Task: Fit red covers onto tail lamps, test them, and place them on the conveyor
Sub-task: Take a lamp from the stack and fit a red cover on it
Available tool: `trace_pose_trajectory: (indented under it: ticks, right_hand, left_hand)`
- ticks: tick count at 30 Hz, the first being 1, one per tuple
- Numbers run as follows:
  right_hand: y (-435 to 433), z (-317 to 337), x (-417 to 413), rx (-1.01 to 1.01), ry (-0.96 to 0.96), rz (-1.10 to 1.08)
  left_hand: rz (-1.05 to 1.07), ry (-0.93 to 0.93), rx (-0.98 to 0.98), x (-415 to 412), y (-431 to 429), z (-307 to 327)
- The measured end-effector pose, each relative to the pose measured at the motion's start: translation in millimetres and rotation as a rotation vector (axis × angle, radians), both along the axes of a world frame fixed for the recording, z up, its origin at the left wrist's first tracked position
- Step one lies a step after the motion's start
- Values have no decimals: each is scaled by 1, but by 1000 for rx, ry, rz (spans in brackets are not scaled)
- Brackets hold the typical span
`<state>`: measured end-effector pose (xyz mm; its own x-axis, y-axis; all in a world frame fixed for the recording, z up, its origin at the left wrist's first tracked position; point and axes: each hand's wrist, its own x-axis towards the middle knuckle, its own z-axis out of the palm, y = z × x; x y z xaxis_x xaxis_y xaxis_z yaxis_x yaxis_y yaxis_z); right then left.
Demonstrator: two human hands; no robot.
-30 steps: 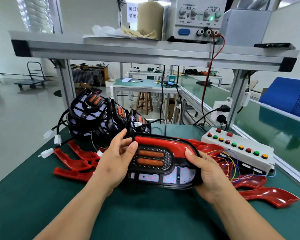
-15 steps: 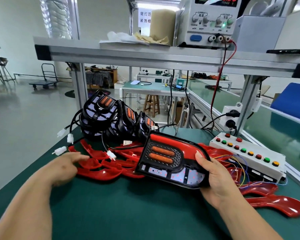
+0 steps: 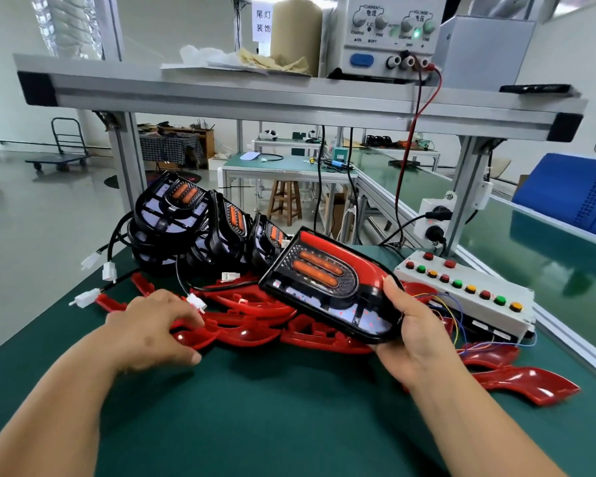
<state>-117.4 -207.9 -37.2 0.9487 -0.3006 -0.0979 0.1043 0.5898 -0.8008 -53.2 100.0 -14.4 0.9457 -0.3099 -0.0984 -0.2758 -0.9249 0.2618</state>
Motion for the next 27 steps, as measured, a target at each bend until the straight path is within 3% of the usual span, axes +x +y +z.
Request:
trace_pose_trajectory:
  ticks: [1, 3, 5, 6, 8, 10, 15, 18, 20, 24, 25, 27]
  right_hand:
    - [-3, 3, 0, 26, -14, -6]
    - [-10, 8, -1, 11, -40, 1]
    - [-11, 9, -3, -71, -42, 29]
    - [-9, 8, -3, -122, -34, 34]
    - [-3, 5, -4, -206, -28, 27]
    - [2, 2, -5, -211, -42, 32]
    - [-2, 12, -9, -128, -157, 143]
    - [-26, 23, -16, -164, -201, 17]
    - [-38, 25, -22, -515, -118, -82]
    - [-33, 15, -22, -1658, 175, 84]
    - [-28, 12, -19, -1850, 199, 156]
    - [-19, 5, -15, -2004, 253, 237]
  left_hand:
    - [-36, -86, -87, -1, -7, 0]
    - [-27, -176, -526, -8, -31, -2]
    - [23, 100, -1044, -19, -61, -3]
    - [17, 281, -1199, -24, -74, -6]
    - [29, 478, -1329, -29, -90, -13]
    - [98, 555, -1425, -29, -97, -18]
    - [210, 654, -1685, -19, -101, -21]
    - [251, 627, -1881, -15, -97, -15]
    - [296, 605, -2003, -12, -94, -12]
    - [350, 594, -2063, -8, -90, -17]
    - [355, 588, -2062, -7, -90, -18]
    - [354, 578, -2059, -8, -90, -19]
